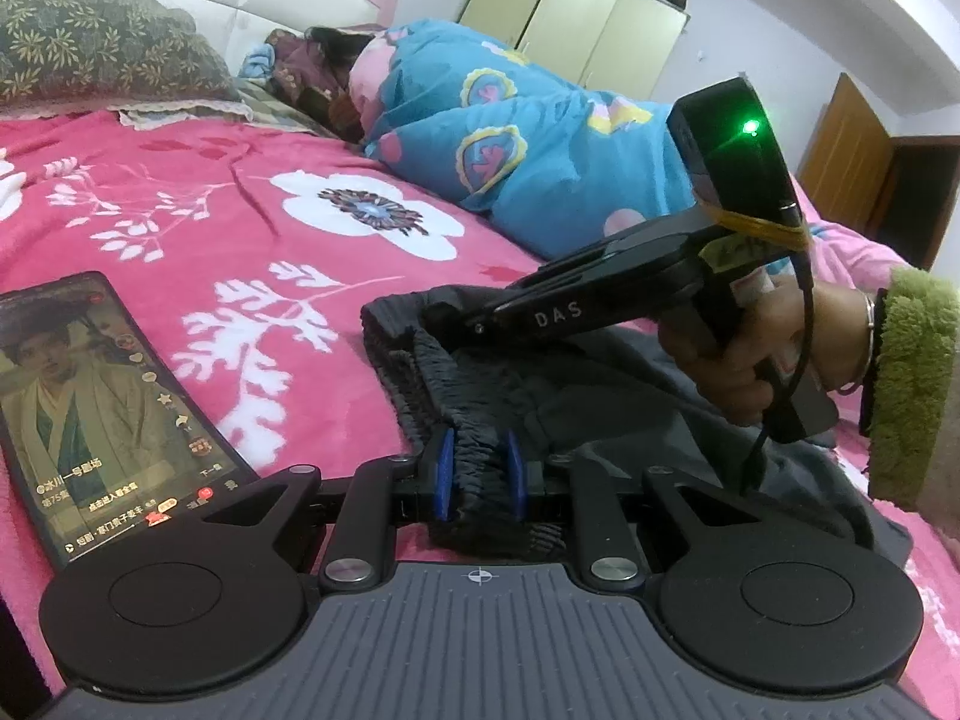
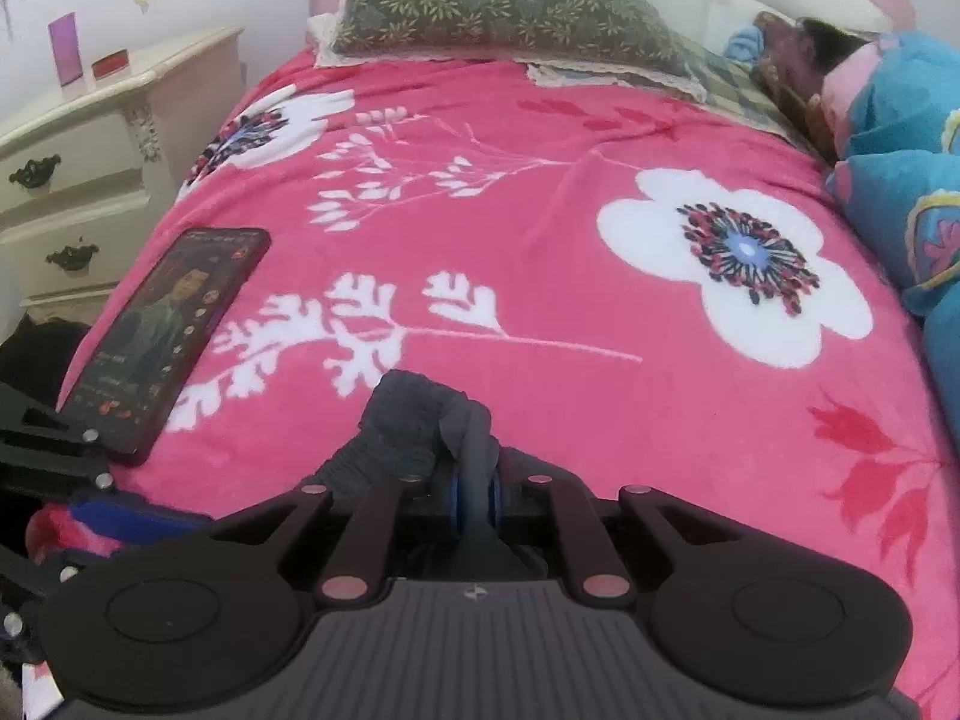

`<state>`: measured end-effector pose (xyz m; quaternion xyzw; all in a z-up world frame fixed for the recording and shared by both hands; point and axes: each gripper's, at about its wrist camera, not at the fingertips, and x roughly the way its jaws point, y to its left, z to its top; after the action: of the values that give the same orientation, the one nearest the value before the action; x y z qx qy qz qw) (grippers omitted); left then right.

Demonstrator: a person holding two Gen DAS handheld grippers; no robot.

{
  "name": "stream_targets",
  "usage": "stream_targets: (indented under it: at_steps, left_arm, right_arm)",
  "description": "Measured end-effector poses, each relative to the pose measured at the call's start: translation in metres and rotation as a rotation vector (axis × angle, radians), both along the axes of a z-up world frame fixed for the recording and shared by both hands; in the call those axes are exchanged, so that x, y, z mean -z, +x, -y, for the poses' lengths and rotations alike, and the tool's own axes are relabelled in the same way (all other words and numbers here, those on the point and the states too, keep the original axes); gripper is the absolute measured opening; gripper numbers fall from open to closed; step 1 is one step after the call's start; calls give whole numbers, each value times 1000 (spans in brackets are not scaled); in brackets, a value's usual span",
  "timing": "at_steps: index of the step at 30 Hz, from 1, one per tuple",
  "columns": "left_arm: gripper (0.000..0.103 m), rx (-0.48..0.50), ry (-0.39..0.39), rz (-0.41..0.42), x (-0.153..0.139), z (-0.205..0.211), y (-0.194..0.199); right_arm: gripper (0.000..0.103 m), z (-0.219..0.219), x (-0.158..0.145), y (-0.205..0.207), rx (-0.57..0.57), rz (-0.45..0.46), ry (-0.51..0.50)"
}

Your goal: Fold clothes

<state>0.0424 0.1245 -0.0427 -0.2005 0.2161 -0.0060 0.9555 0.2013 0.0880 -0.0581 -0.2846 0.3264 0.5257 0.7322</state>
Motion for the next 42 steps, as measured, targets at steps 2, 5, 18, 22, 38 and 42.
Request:
stream_targets:
  at_steps: [2, 5, 18, 22, 38, 42]
  left_arm:
    - [18, -3, 1, 0, 0, 0, 0]
    - [18, -8, 3, 1, 0, 1, 0]
    - [20, -63, 20, 30, -3, 0, -9]
    - [20, -106, 29, 56, -8, -2, -16]
    - [20, 16, 105, -14, -40, 12, 54]
    - [20, 15, 134, -77, -22, 17, 66]
  right_arm:
    - [23, 2, -4, -2, 13, 21, 2]
    - [34, 5, -9, -5, 36, 53, 5]
    - [72, 21, -28, -15, 113, 134, 5]
    - [73, 34, -40, -23, 136, 163, 13]
    - [60, 185, -80, -55, 436, 241, 148]
    - [55, 206, -71, -44, 467, 239, 120]
